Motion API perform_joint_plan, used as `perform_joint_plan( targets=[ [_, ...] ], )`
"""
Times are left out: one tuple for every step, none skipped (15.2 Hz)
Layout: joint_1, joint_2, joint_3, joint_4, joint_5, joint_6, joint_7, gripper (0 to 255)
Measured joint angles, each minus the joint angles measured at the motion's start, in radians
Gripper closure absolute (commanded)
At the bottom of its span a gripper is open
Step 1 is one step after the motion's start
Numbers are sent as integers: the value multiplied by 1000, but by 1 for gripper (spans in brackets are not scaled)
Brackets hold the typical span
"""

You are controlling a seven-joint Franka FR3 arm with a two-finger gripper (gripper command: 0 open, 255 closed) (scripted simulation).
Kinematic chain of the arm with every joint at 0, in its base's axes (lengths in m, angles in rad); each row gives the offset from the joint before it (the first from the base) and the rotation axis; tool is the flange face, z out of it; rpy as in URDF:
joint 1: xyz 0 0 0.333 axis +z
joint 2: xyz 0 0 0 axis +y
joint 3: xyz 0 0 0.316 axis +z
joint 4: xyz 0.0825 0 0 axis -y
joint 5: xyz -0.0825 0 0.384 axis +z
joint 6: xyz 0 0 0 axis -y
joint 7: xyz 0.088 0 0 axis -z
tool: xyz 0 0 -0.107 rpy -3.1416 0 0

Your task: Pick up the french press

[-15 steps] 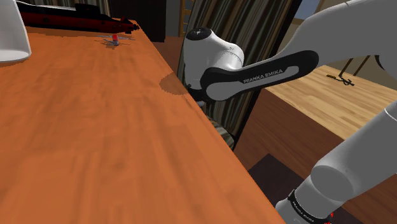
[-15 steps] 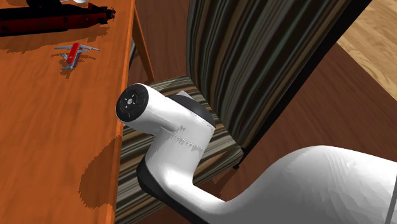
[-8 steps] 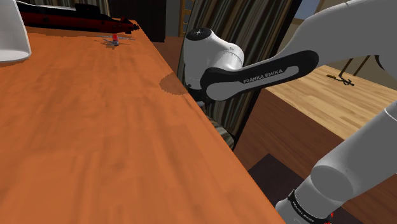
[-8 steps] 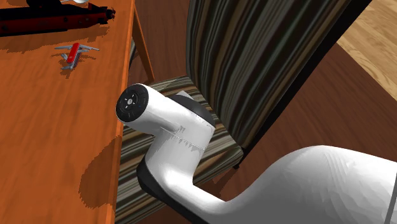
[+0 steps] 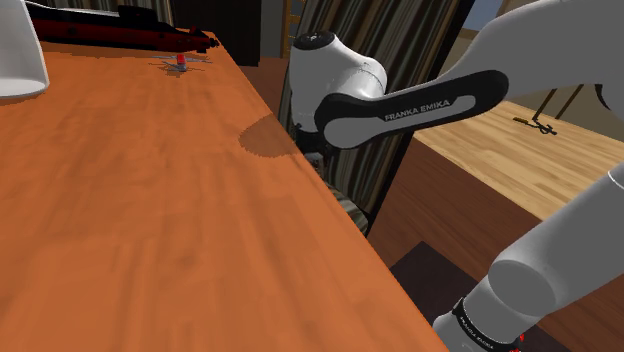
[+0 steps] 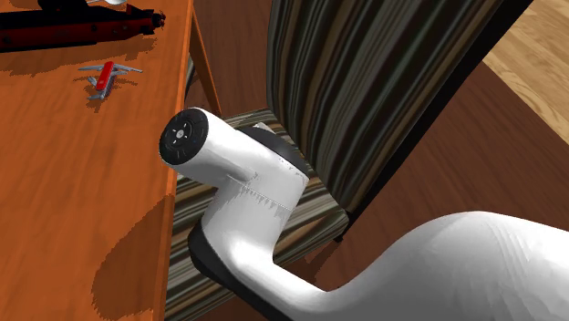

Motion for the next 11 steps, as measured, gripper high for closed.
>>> perform_joint_plan(
  targets=[
    [1, -9, -2, 6, 8, -11, -9, 255],
    [1, -14, -4, 14, 13, -21, -17, 255],
    [1, -18, -4, 21, 17, -31, -22, 255],
    [2, -22, -5, 32, 22, -44, -29, 255],
    [2, -27, -7, 42, 27, -56, -37, 255],
    [3, -32, -8, 50, 31, -67, -42, 255],
    [4, -33, -7, 61, 34, -79, -45, 255],
    [3, -34, -8, 72, 36, -90, -51, 255],
    [4, -39, -10, 81, 41, -102, -58, 255],
    [4, -39, -10, 94, 42, -114, -62, 255],
    [4, -38, -9, 102, 43, -121, -64, 255]
  ],
)
